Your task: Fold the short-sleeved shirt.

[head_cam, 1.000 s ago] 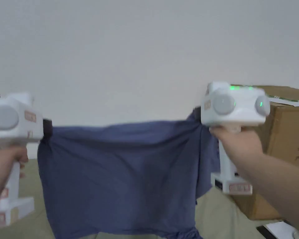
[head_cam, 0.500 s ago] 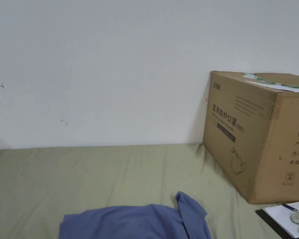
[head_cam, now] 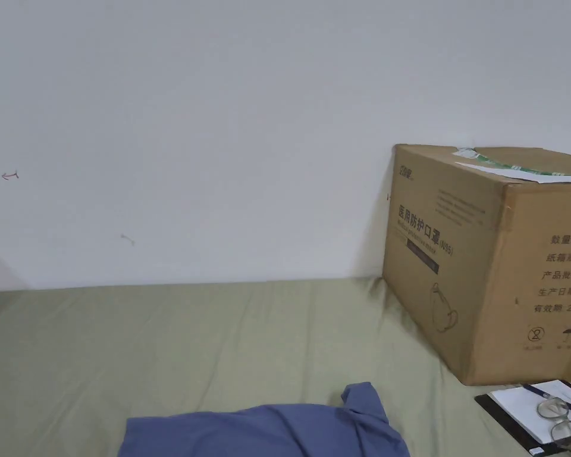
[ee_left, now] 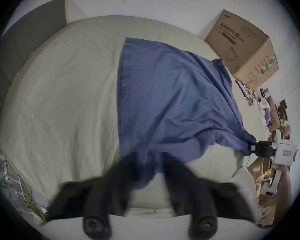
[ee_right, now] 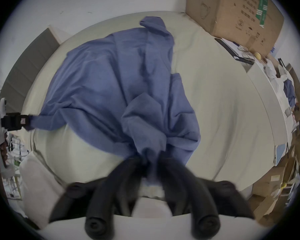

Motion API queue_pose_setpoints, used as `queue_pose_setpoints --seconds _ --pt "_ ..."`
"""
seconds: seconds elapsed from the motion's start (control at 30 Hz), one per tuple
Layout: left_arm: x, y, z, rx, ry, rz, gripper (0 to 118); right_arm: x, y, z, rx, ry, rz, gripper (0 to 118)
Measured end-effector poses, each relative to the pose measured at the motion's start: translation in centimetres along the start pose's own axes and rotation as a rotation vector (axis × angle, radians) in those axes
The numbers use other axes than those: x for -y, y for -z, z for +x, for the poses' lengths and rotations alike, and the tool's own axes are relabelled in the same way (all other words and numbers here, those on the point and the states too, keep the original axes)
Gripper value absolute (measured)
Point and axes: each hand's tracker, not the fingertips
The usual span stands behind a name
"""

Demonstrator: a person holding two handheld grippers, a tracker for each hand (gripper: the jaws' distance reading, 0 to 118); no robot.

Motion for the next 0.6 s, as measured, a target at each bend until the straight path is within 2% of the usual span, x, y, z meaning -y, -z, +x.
queue_pose_setpoints --seconds 0.03,0.07,0.1,0.17,0.27,0.37,0.4,0.43,0.47,0.5,0.53,0.57,0.6 --pt "0.2 -0.2 -0.1 0.016 -0.021 0.013 68 0.0 -0.2 0.0 -0.015 0.018 0.018 51" --pt "0.4 -0.7 -0.1 0.038 -0.047 0.034 111 0.1 -0.7 0.0 -0.026 0.027 0.032 98" --pt "0.7 -2.2 -0.1 0.082 -0.072 0.108 117 0.1 -1.6 -0.1 -0.051 0.038 0.058 118" --pt "0.7 -4.0 0.2 0.13 -0.074 0.145 114 -0.1 -4.6 -0.5 -0.096 0.056 0.181 107" --pt "1.1 -7.1 1.3 0.152 -0.034 0.238 114 0.0 -8.8 -1.4 -0.093 0.063 0.312 111" --pt "1.9 -10.3 2.6 0.171 0.013 0.404 113 1.0 -13.4 -2.5 -0.195 0.047 0.509 109" --pt "2.5 -11.3 3.1 0.205 0.037 0.475 110 1.7 -14.6 -3.2 -0.211 0.045 0.624 106" --pt "3.2 -12.2 3.4 0.233 0.055 0.561 100 2.6 -15.7 -3.8 -0.221 0.032 0.734 99" --pt "3.8 -12.8 3.7 0.225 0.076 0.63 66 3.3 -16.5 -4.4 -0.224 0.009 0.83 79" --pt "4.3 -13.2 4.6 0.196 0.109 0.678 31 4.2 -17.0 -5.0 -0.205 -0.036 0.926 44" --pt "4.8 -13.4 5.5 0.126 0.156 0.71 1 4.9 -17.3 -5.8 -0.186 -0.091 0.997 0" --pt "5.4 -13.5 6.2 0.067 0.193 0.748 0 4.9 -17.4 -6.8 -0.122 -0.125 0.994 0" --pt "6.0 -13.7 6.2 0.039 0.218 0.801 0 5.0 -17.2 -7.9 -0.062 -0.113 1.029 0"
